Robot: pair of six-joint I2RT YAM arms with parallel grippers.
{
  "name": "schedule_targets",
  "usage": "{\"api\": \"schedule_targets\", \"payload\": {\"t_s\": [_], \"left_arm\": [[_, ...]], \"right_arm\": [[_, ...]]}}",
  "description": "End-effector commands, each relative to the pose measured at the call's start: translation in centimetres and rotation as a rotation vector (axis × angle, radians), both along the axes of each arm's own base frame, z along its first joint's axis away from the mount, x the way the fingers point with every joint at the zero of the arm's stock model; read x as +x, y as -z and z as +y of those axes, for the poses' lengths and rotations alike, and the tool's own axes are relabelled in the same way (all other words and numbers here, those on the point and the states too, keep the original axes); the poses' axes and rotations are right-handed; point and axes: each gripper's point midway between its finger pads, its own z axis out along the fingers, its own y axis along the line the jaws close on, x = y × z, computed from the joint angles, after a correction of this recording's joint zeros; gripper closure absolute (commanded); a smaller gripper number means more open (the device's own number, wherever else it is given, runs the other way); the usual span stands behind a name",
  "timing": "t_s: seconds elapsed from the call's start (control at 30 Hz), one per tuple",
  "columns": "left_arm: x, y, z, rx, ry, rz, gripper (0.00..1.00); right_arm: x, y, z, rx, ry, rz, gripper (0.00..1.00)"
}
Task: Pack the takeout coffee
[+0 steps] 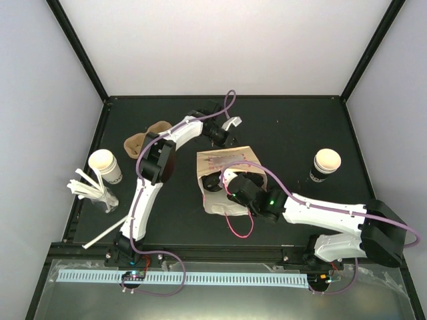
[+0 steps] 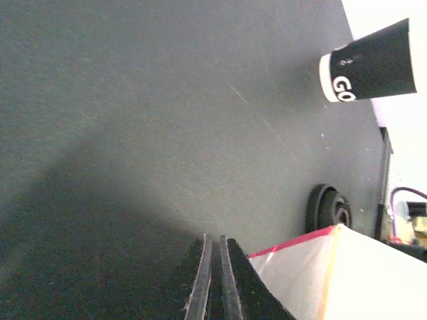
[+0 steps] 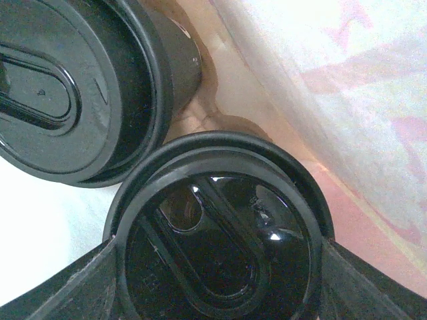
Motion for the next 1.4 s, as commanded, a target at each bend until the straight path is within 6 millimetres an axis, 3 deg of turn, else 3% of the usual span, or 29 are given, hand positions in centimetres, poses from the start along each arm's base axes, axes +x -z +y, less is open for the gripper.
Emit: {"api": "schedule_targets", "payload": {"t_s": [0.0, 0.3, 0.53, 0.77, 1.07, 1.37], "left_arm": [[-2.7, -0.9, -1.4, -0.096, 0.108, 0.062, 0.94], [-5.6, -0.6, -1.4, -0.096, 0.18, 0.123, 0.94], [-7.1, 0.2, -1.1, -0.093, 0.212, 0.17, 0.94], [-7.6, -0.2, -1.0, -0.1, 0.214, 0.206, 0.95], [-7.9, -0.4, -1.1, -0.107, 0.21, 0.225, 0.97], [-8.5, -0.6, -1.5, -0.115, 0.211, 0.258, 0.98]], "right_arm": [[0.5, 0.5, 0.3, 0.0, 0.009, -0.008, 0.38], [1.0, 1.4, 0.4, -0.015, 0.033, -0.008, 0.38], [1.4, 0.8, 0.8, 0.023, 0.033, -0.049, 0.38], [2.0, 1.5, 0.6, -0.012, 0.062, -0.052, 0.37], [0.9, 3.2, -0.6, 0.029, 0.145, 0.052, 0.37], [0.8, 4.3, -0.2, 0.046, 0.154, 0.078, 0.37]]}}
